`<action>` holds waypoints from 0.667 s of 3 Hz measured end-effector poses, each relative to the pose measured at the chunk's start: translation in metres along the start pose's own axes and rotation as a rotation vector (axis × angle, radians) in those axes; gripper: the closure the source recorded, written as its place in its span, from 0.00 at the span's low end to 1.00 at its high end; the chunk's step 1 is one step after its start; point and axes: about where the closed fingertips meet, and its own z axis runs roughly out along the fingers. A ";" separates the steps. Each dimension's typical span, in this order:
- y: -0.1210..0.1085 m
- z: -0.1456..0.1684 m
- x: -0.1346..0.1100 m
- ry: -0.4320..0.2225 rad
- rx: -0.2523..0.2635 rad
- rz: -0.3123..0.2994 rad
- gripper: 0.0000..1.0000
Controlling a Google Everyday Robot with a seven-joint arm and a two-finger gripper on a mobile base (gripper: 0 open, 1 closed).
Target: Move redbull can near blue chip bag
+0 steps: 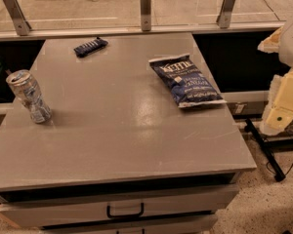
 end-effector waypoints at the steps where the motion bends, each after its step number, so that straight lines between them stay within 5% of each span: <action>1: -0.001 0.000 -0.001 -0.004 0.003 -0.003 0.00; 2: -0.012 0.029 -0.045 -0.104 -0.031 -0.103 0.00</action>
Offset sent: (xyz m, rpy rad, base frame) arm 0.0755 0.1160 -0.0443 0.2041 -0.0112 0.3579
